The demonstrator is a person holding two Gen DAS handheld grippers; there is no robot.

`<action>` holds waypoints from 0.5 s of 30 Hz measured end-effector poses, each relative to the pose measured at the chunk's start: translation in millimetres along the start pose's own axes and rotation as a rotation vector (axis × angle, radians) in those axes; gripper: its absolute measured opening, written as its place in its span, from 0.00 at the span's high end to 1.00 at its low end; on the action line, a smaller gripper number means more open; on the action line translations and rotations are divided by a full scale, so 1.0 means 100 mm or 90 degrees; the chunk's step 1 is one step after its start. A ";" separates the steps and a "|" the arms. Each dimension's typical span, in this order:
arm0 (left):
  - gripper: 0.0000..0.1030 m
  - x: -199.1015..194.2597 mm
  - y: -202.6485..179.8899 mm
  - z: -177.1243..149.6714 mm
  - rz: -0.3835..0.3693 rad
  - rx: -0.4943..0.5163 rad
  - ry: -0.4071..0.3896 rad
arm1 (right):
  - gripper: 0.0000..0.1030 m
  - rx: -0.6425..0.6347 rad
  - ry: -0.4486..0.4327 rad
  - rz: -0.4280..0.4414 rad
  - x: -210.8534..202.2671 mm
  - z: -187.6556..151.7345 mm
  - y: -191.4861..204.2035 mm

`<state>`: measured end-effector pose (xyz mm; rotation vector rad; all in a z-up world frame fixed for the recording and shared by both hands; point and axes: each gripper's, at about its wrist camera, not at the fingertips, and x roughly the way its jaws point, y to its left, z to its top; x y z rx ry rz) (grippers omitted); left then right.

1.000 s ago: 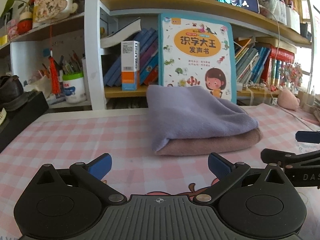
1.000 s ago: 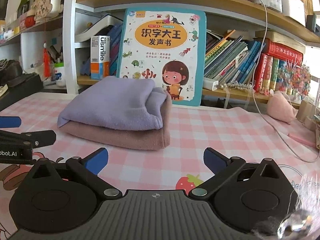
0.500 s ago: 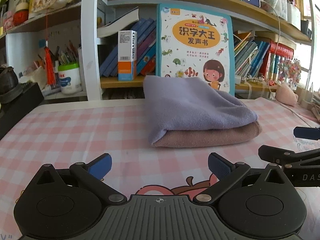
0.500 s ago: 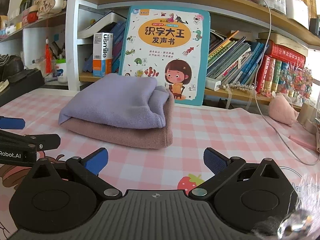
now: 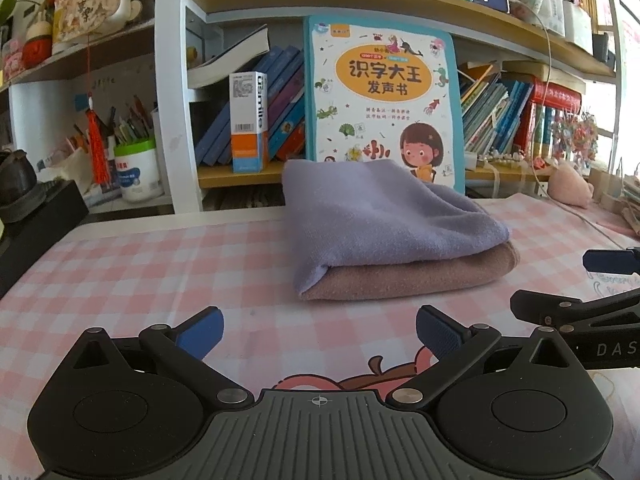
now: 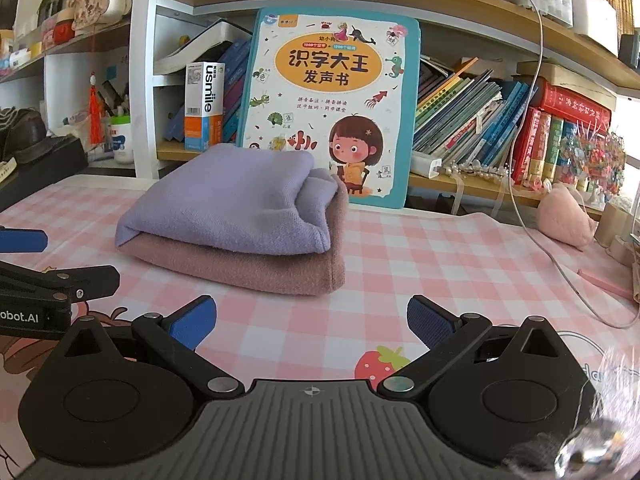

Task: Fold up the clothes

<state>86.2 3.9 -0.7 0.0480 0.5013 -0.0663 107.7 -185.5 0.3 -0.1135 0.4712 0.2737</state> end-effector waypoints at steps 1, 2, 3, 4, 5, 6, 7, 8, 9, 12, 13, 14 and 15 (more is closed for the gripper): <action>0.00 0.00 0.00 0.00 0.000 0.000 0.000 | 0.01 0.000 0.000 0.000 0.00 0.00 0.00; 0.00 0.00 0.00 0.00 0.001 -0.001 0.000 | 0.00 0.000 0.000 0.000 0.00 0.00 0.00; 0.00 0.00 0.00 0.00 0.002 -0.001 0.000 | 0.01 0.000 0.000 0.000 0.00 0.00 0.00; 0.00 0.00 0.00 0.00 0.003 -0.002 0.000 | 0.00 0.001 0.000 0.000 0.00 0.00 0.00; 0.00 0.00 0.00 0.00 0.003 -0.002 0.000 | 0.01 0.000 0.000 0.000 0.00 0.01 0.00; 0.00 0.00 0.00 0.00 0.003 -0.001 -0.001 | 0.01 0.000 0.000 0.000 0.00 0.00 0.00; 0.00 0.00 -0.01 0.00 0.004 -0.001 -0.001 | 0.01 -0.001 0.000 0.000 0.00 0.00 0.00; 0.00 0.00 -0.01 -0.01 0.004 -0.001 -0.001 | 0.01 -0.001 -0.001 0.000 0.00 0.00 0.00; 0.00 0.00 -0.01 -0.01 0.004 0.000 -0.002 | 0.01 -0.001 -0.001 0.000 0.00 0.00 0.00; 0.00 -0.01 -0.01 -0.01 0.004 0.001 -0.002 | 0.01 -0.001 0.000 0.000 0.00 0.00 0.00; 0.00 -0.01 -0.01 -0.01 0.005 0.001 -0.002 | 0.01 -0.001 0.000 0.000 0.00 0.00 0.00; 0.00 -0.01 -0.01 -0.01 0.005 0.001 -0.002 | 0.01 -0.001 0.000 0.000 0.00 0.01 0.00; 0.00 -0.01 -0.01 -0.01 0.006 0.000 -0.001 | 0.01 -0.001 0.001 0.001 0.00 0.01 0.01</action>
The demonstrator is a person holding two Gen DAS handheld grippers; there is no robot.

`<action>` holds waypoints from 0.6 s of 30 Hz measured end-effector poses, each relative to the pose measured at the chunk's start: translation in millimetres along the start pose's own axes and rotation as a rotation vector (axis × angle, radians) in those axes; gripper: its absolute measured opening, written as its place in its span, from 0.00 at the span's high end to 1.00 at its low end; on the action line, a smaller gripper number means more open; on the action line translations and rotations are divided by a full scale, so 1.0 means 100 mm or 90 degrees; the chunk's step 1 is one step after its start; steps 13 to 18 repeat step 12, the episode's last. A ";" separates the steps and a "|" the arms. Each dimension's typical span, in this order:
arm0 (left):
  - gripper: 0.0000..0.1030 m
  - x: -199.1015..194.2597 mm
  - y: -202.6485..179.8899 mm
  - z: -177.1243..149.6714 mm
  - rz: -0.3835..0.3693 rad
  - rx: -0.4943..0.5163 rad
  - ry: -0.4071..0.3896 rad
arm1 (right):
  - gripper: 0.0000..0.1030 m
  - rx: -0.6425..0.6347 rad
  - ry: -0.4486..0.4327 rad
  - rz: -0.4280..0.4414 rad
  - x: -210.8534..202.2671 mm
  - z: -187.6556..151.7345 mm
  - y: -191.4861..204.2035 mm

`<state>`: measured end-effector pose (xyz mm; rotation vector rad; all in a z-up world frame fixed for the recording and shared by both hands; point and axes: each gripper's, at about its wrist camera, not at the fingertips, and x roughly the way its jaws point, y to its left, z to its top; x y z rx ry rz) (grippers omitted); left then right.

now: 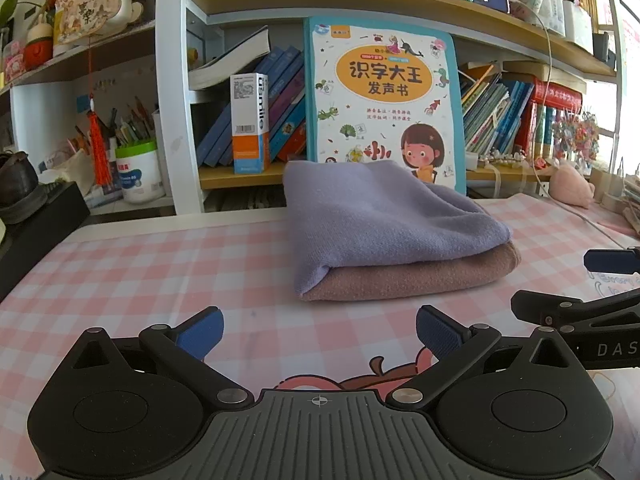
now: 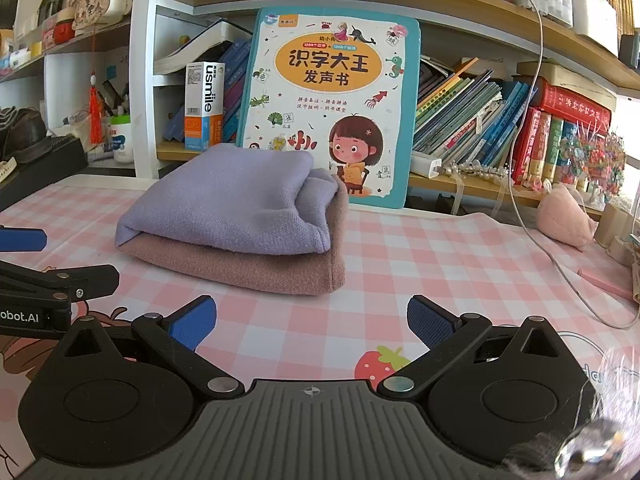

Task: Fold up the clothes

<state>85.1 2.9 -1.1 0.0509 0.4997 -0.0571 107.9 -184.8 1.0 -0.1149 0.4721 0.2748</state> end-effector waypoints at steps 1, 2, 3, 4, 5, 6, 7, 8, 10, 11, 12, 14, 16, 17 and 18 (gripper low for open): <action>0.00 0.00 0.00 0.00 0.000 0.000 0.001 | 0.00 0.000 0.000 0.000 0.00 0.00 0.00; 0.00 0.00 0.00 0.00 -0.002 0.001 0.001 | 0.01 0.000 0.001 0.001 0.00 0.00 0.00; 0.00 0.01 0.00 0.00 -0.004 0.002 0.002 | 0.01 0.000 0.001 0.001 0.00 0.00 0.00; 0.00 0.01 0.00 0.00 -0.006 0.003 0.002 | 0.01 -0.001 0.002 0.001 0.00 0.00 0.00; 0.00 0.01 0.00 0.01 -0.008 0.004 0.002 | 0.01 -0.001 0.002 0.001 0.00 0.00 0.00; 0.00 0.01 -0.01 0.01 -0.008 0.005 0.000 | 0.01 -0.001 0.003 0.002 0.00 0.00 0.00; 0.00 0.00 -0.01 0.01 -0.008 0.006 -0.001 | 0.01 -0.001 0.004 0.002 0.00 0.00 0.00; 0.00 0.00 -0.01 0.01 -0.009 0.007 -0.002 | 0.00 0.000 0.004 0.002 0.00 0.00 0.00; 0.00 0.00 -0.01 0.00 -0.010 0.007 -0.002 | 0.00 0.000 0.004 0.002 0.01 0.00 0.00; 0.00 0.00 -0.01 0.00 -0.011 0.007 -0.002 | 0.01 0.000 0.005 0.002 0.01 0.00 0.00; 0.00 0.00 -0.01 0.00 -0.013 0.007 -0.002 | 0.01 0.000 0.005 0.002 0.01 0.00 0.00; 0.00 0.00 -0.01 0.00 -0.013 0.007 -0.002 | 0.01 0.000 0.005 0.002 0.01 0.00 0.00; 0.00 0.00 -0.01 0.00 -0.013 0.007 -0.002 | 0.01 0.000 0.005 0.002 0.01 0.00 0.00; 0.00 0.00 -0.01 0.00 -0.013 0.007 -0.002 | 0.01 0.000 0.005 0.002 0.01 0.00 0.00; 0.00 0.00 -0.01 0.00 -0.013 0.007 -0.002 | 0.01 0.000 0.005 0.002 0.01 0.00 0.00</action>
